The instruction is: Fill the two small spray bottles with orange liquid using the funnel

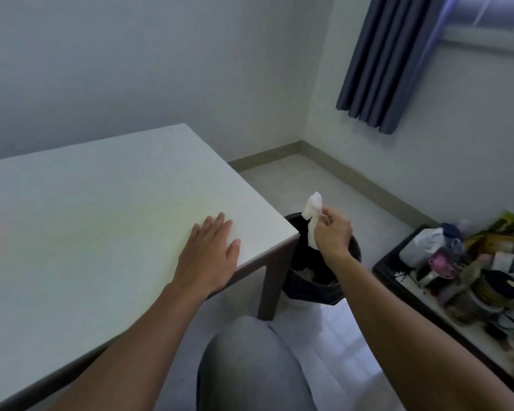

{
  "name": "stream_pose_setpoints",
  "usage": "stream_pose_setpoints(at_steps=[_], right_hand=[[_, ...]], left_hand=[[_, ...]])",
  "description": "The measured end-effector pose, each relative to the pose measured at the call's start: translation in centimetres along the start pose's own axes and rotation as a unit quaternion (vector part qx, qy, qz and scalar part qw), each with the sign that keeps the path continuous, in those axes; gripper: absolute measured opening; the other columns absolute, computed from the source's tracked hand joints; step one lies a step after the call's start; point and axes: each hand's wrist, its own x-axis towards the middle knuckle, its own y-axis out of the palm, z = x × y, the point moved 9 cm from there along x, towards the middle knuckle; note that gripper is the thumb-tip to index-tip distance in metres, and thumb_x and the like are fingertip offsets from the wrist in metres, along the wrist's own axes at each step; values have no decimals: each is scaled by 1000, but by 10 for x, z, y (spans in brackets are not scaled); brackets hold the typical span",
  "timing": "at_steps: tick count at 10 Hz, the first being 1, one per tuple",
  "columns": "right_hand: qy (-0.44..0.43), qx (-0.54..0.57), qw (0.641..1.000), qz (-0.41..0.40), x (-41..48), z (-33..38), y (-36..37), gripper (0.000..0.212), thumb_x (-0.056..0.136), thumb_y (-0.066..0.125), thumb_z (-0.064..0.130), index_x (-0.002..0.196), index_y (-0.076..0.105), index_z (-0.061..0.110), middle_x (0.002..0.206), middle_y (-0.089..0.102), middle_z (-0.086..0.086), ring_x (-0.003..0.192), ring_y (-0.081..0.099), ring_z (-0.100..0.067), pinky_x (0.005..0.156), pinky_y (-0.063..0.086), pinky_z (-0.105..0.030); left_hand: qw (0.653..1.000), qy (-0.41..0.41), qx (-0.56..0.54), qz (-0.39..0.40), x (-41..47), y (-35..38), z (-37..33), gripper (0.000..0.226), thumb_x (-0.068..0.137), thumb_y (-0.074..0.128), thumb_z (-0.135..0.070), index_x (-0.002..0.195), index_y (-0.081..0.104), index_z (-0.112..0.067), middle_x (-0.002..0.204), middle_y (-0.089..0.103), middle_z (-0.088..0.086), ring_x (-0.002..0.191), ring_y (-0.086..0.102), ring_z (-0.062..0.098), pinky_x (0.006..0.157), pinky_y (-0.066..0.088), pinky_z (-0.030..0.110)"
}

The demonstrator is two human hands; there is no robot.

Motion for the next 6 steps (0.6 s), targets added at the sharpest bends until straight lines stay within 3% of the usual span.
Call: stream_pose_setpoints(at_steps=[1,2,3,4,6], right_hand=[[26,-49,998,27,16,-30,11,36,101,44,4,125,70,10,118,69,-11,96,59,-21,74,42,-15],[68,-83,992,74,34,-75,32,28,103,49,15,112,75,9,107,72,-17,83,63,-21,68,50,-24],[101,-107,983,111,39,-103,47,26,101,56,15,119,73,8,114,71,-18,98,66,-27,84,53,-29],[148,-109,970,157,34,-136,63,39,95,57,0,134,64,5,132,64,-16,124,59,-30,103,46,-30],[139,-108,972,153,28,-162,67,40,94,54,-4,132,64,5,132,65,-14,127,58,-30,112,44,-38]], left_hand=[[1000,-3,15,-14,12,5,-7,57,103,24,-45,155,21,-23,165,10,-3,153,5,18,124,4,36],[999,-4,23,-24,19,10,-6,58,102,23,-48,155,22,-24,165,12,-4,152,7,18,124,7,36],[999,-2,28,-22,19,12,-4,59,101,22,-49,155,22,-25,165,13,-4,152,7,17,124,9,37],[999,1,34,-28,19,12,-5,61,100,21,-49,155,21,-25,165,12,-3,152,7,18,124,8,36],[999,1,43,-33,20,12,-4,60,100,23,-49,155,22,-26,164,13,-4,152,8,18,124,7,34]])
